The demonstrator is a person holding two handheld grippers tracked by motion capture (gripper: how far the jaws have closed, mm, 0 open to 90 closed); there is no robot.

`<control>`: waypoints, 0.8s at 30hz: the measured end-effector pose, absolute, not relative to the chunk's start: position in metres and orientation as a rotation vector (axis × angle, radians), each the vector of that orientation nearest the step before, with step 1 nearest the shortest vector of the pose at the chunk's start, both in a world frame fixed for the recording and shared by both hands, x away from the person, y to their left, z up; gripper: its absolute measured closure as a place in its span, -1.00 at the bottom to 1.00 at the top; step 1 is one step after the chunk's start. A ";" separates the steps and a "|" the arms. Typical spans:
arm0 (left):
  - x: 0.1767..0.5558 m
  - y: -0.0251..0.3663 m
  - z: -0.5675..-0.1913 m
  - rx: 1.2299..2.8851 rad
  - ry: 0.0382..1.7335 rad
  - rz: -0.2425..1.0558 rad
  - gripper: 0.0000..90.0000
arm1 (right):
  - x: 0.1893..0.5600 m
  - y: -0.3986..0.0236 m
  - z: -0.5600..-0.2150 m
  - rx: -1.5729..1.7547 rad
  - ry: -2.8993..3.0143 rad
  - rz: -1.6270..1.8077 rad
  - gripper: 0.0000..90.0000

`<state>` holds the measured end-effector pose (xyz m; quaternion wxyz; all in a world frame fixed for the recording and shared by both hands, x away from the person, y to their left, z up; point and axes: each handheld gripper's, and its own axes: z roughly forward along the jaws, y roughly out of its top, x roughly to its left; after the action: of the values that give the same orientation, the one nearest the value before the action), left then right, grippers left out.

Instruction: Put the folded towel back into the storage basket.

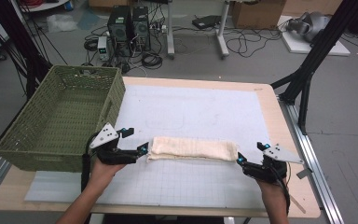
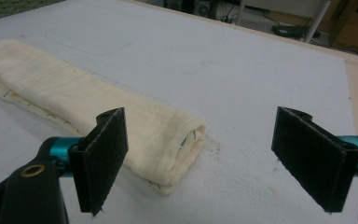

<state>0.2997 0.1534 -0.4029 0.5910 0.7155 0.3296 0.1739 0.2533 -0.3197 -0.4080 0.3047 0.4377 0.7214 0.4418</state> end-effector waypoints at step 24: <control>0.344 0.112 -0.426 1.878 0.920 0.341 -0.57 | 0.253 -0.320 -0.407 1.152 1.921 1.173 -0.62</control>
<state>0.3441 0.1119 -0.4255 0.4892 0.7730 0.3787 0.1405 0.2526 -0.3205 -0.4074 0.3019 0.4346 0.7242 0.4422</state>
